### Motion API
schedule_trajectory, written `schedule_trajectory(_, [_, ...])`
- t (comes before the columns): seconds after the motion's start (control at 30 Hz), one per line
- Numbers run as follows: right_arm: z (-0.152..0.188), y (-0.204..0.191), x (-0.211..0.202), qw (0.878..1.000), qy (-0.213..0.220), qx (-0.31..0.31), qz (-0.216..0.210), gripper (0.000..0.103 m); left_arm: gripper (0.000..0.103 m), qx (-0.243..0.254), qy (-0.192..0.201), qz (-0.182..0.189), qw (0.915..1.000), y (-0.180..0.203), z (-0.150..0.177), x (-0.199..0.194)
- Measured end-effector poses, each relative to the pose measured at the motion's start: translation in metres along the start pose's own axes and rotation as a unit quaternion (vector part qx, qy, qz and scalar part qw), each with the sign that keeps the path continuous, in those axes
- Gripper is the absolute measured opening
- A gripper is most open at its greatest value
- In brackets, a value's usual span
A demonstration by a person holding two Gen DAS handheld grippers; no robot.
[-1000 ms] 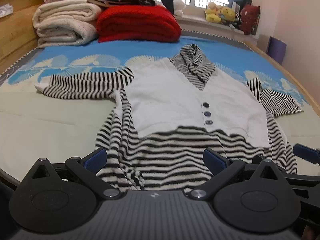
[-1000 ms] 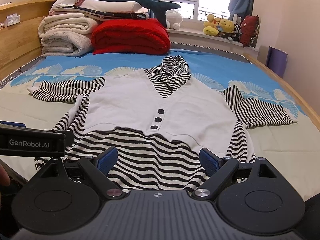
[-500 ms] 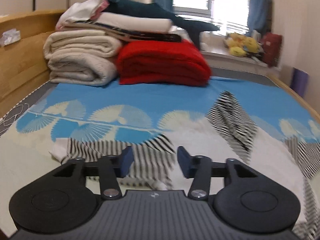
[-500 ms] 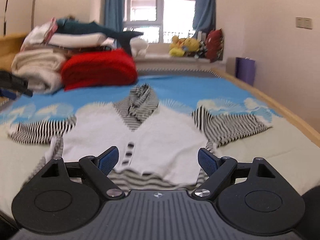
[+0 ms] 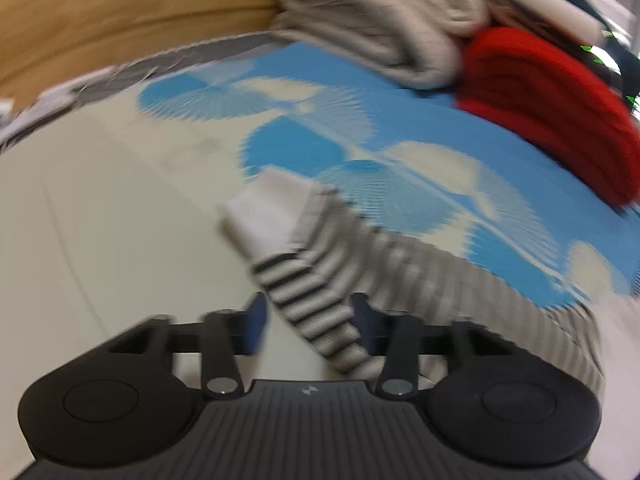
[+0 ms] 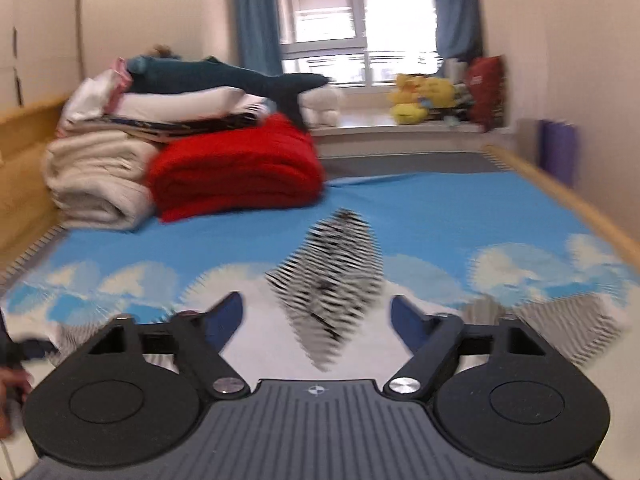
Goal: Fold small clothes
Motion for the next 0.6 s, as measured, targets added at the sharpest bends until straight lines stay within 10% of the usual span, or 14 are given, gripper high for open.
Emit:
schedule_trajectory(0.1, [0.009,-0.002,0.033,0.999,0.017,-0.015,-0.023,0.039,0.068,-0.05,-0.007,-0.005,0.9987,-0.02,-0.006,0.018])
schedule_trajectory(0.3, [0.041,0.007,0.078,0.996,-0.079,0.012,-0.027,0.038,0.067,-0.105,-0.031,0.013,0.9939,-0.024,-0.011,0.04])
schedule_trajectory(0.4, [0.039,0.01,0.081,0.997,-0.061,0.0,-0.038,0.038,0.002,-0.068,-0.041,-0.009,0.9968,-0.01,-0.015,0.04])
schedule_trajectory(0.5, [0.038,0.019,0.083,0.998,-0.057,-0.008,-0.024,0.039,0.001,-0.036,0.003,-0.037,0.9986,0.009,-0.027,0.014])
schedule_trajectory(0.6, [0.041,0.033,0.079,0.998,-0.066,0.013,-0.013,0.039,0.001,0.008,0.075,0.029,0.9968,0.06,-0.049,-0.047])
Point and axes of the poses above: each gripper's, at about its wrist camera, not at the fingertips, and x roughly the way its jaws point, y to its right, z to its underside, the point moved 2 cm from there along x, roughly the way its jaws point, and after that the axes turned 9 degrees about y, right-handed, at the moved point
